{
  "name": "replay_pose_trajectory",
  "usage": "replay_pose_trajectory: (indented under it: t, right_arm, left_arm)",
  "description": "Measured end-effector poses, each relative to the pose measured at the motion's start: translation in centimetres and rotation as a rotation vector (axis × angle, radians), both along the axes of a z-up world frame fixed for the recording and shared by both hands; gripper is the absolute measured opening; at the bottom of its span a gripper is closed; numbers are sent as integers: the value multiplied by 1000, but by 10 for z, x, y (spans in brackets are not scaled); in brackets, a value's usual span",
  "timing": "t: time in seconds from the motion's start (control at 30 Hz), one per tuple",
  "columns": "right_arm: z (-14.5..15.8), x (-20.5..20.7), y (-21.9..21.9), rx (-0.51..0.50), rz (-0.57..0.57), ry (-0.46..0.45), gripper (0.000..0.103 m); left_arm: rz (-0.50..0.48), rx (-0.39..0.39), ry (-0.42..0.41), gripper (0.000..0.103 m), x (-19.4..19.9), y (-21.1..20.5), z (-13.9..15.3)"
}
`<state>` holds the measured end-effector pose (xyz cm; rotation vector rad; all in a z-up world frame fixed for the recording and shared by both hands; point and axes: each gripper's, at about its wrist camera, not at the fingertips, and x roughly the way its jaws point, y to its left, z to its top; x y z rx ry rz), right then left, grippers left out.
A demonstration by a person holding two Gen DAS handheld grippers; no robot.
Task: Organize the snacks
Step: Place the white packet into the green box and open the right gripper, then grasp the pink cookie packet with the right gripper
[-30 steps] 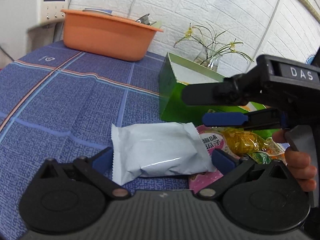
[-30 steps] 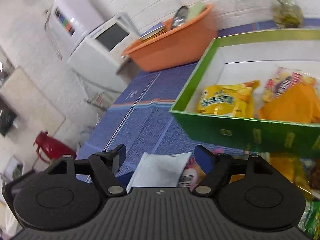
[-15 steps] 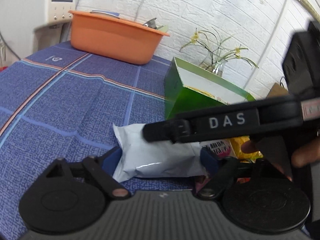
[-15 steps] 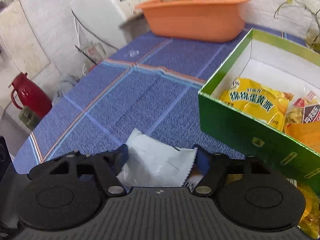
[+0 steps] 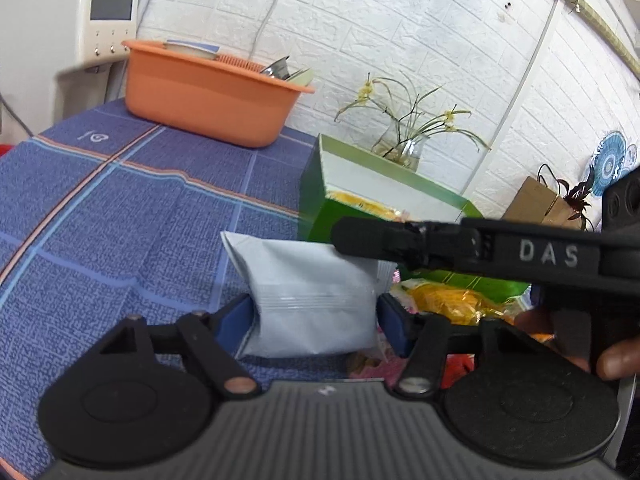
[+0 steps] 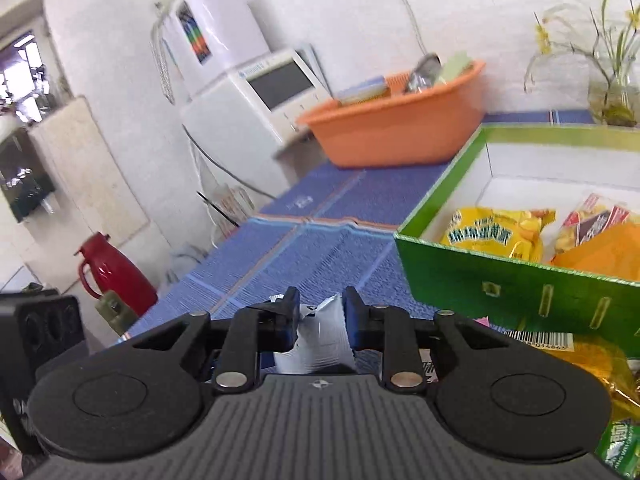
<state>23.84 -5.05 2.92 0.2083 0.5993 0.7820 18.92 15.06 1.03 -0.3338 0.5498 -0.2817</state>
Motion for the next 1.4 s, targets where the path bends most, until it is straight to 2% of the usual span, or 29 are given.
replay_pose_trajectory:
  t: [0.13,0.2,0.5,0.7,0.73,0.77,0.83,0.87,0.97,1.0,1.1,1.23,1.4]
  right_arm:
    - [9,2,-10,1,-15,-33,35]
    - [12,6,-21,31,-40,-35,34]
    - [29,24,-96,189,-293,-95,32]
    - [18,39,-133,238,-436,-127,34]
    - [14,42,-137,255,-439,-108,39]
    - [11,45,-139,263,-443,-91,49]
    - [8,46,-141,251,-473,-71,80]
    - [9,46,-140,238,-485,-76,103]
    - [16,38,-139,220,-482,-120,103]
    - [18,36,-139,230,-475,-127,103]
    - [22,33,-142,266,-470,-124,103]
    - [26,33,-141,288,-415,-61,103]
    - [31,30,-123,320,-221,49,103]
  left_arm:
    - [-13,13,-28,59,4,-10,14]
    - [-38,51,-47,59,10,-19,25]
    - [-200,243,-167,59,65,-105,67]
    - [-267,310,-187,59,102,-156,60]
    - [-269,324,-184,60,106,-160,57]
    - [-271,335,-173,61,111,-164,54]
    - [-257,324,-146,65,114,-164,48]
    - [-249,310,-142,66,113,-161,47]
    - [-213,310,-165,73,98,-146,50]
    - [-194,315,-186,80,91,-139,54]
    - [-156,308,-207,81,74,-120,63]
    - [-67,277,-206,81,51,-86,66]
    - [11,197,-114,81,28,-45,37]
